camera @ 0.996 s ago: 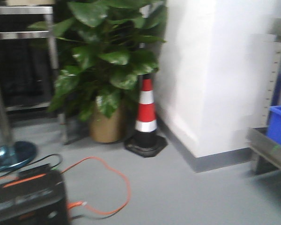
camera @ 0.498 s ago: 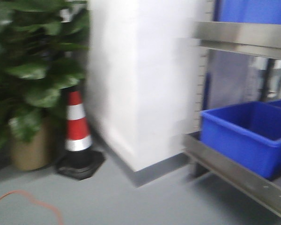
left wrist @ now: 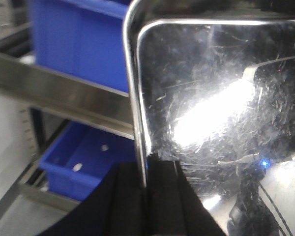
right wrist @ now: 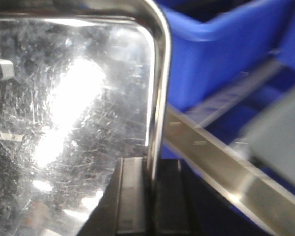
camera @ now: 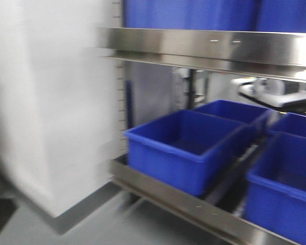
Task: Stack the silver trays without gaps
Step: 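Drive up to the second rack holding the tray in both grippers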
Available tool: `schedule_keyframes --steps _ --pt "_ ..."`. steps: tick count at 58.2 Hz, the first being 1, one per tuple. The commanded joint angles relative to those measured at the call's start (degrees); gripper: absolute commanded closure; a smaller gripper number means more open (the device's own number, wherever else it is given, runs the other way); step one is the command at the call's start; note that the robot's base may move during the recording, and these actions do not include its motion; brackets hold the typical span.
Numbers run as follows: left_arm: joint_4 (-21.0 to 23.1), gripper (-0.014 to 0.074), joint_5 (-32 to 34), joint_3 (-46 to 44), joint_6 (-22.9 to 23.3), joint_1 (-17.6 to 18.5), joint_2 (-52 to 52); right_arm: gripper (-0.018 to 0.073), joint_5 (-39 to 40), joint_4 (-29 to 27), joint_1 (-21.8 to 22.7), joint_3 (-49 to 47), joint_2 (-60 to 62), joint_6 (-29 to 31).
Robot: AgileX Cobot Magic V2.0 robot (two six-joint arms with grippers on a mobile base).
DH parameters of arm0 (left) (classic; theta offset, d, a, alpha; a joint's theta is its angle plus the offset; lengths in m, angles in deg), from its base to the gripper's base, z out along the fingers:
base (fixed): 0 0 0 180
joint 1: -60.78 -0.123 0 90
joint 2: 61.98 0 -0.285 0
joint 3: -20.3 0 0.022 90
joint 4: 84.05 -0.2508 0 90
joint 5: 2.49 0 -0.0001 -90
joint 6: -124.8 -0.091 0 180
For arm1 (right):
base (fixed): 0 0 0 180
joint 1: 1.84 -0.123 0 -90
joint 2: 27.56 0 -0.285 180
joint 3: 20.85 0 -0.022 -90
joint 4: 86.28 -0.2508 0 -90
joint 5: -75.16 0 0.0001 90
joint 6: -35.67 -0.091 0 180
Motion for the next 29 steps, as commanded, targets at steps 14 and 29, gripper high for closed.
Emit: schedule_keyframes --steps 14,29 --pt "0.1 0.0617 3.9 -0.3 -0.5 0.5 -0.6 0.064 3.0 -0.2 -0.4 -0.5 0.5 0.6" --pt "0.1 0.0617 5.1 -0.3 -0.5 0.5 -0.6 0.064 3.0 -0.2 -0.4 -0.5 0.5 0.6"
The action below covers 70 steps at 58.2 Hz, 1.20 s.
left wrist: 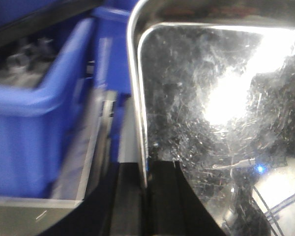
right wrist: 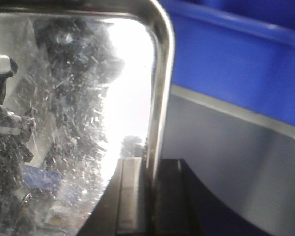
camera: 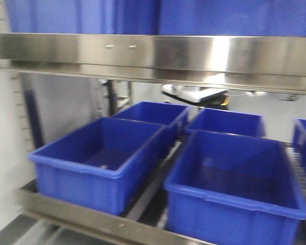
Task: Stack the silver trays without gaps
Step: 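Drive up to the second rack holding the tray in both grippers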
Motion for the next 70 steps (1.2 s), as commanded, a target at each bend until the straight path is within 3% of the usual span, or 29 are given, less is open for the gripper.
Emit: schedule_keyframes --steps 1,70 --pt "0.3 0.0617 2.8 -0.3 -0.4 0.5 -0.6 0.064 2.7 -0.2 -0.4 -0.5 0.5 0.6" --pt "0.3 0.0617 2.8 -0.3 -0.4 0.5 -0.6 0.064 2.7 -0.2 -0.4 -0.5 0.5 0.6"
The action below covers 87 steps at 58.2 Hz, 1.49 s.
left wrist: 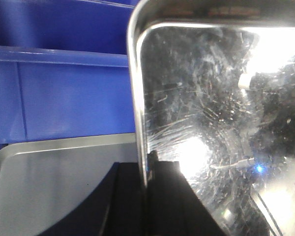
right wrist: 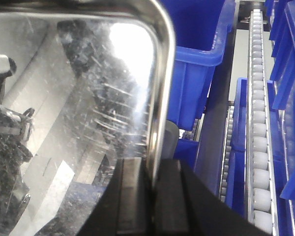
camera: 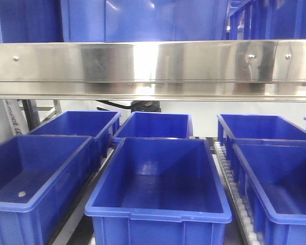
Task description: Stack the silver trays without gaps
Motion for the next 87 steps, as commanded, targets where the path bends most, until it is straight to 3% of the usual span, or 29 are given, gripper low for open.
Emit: schedule_keyframes --steps 1,32,35,42,48,61,77,87 --pt "0.4 0.0617 2.7 -0.3 -0.4 0.5 -0.6 0.064 2.7 -0.3 -0.4 -0.5 0.5 0.6" --pt "-0.2 0.0617 4.2 -0.3 -0.4 0.5 -0.5 0.064 7.2 -1.5 -0.4 -0.5 0.5 0.6" --pt "-1.9 0.0617 3.6 -0.3 -0.4 0.5 -0.3 0.064 7.5 -3.2 -0.4 -0.5 0.1 0.6" --pt "-11.4 0.0617 0.2 -0.3 -0.4 0.5 1.3 0.064 7.1 -5.7 -0.5 -0.5 -1.8 0.6" --pt "-14.8 0.0617 -2.8 -0.3 -0.4 0.3 3.0 0.064 5.2 -5.7 -0.7 -0.5 -4.1 0.6" --pt "-14.8 0.0617 -4.2 -0.3 -0.4 -1.6 7.9 0.064 0.9 -5.7 -1.4 -0.5 -10.1 0.6" --pt "-15.4 0.0614 -3.9 -0.3 -0.4 -3.0 12.7 0.0636 1.1 -5.3 -1.6 -0.5 -16.4 0.6" --pt "-16.6 0.0514 -2.9 -0.3 -0.4 -3.0 13.0 0.0594 3.5 -4.9 -1.6 -0.5 -17.0 1.1"
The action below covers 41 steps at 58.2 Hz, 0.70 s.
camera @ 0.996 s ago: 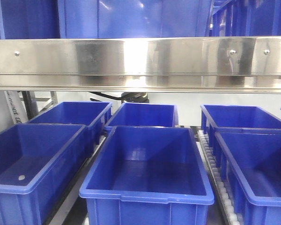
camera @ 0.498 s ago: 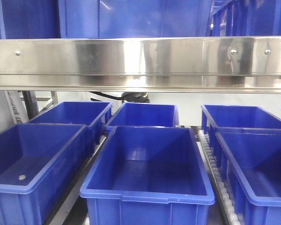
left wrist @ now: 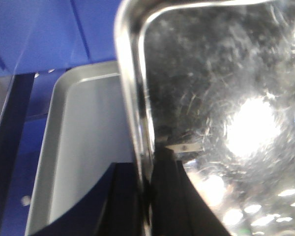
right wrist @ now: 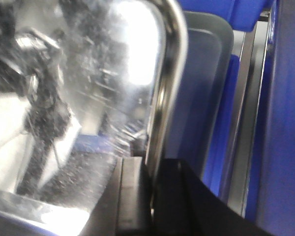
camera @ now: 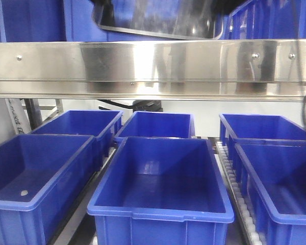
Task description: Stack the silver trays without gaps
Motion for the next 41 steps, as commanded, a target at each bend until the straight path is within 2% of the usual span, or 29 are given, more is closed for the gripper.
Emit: schedule_keyframes --steps 1,9,11,14,30,35,37,41 --pt "-2.1 0.0498 1.9 -0.3 -0.8 -0.1 -0.6 0.0559 3.6 0.8 -0.3 -0.5 0.7 1.4" --pt "-2.1 0.0353 2.5 -0.3 -0.8 -0.4 -0.6 0.0272 4.6 0.8 -0.3 -0.5 0.7 1.4" --pt "-2.1 0.0321 2.5 -0.3 -0.8 -0.5 -0.6 0.0221 4.6 0.8 -0.3 -0.5 0.7 1.4" --pt "-2.4 0.0289 2.5 -0.3 -0.8 -0.6 -0.6 0.0197 4.6 0.8 -0.3 -0.5 0.7 1.4" --pt "-3.3 0.0279 2.5 -0.3 -0.7 -0.6 -5.0 0.0214 4.2 0.8 -0.3 -0.5 4.8 2.4" --pt "-3.3 0.0304 2.5 -0.3 1.4 -0.6 -8.3 0.0303 3.3 0.9 -0.3 -0.5 8.0 2.6" --pt "-3.3 0.0344 2.4 -0.3 2.1 -0.6 -10.0 0.0354 3.2 0.9 -0.3 -0.5 9.4 2.7" --pt "-3.3 0.0482 2.4 -0.3 2.1 -0.6 -13.0 0.0477 2.4 1.0 -0.3 -0.5 11.9 4.2"
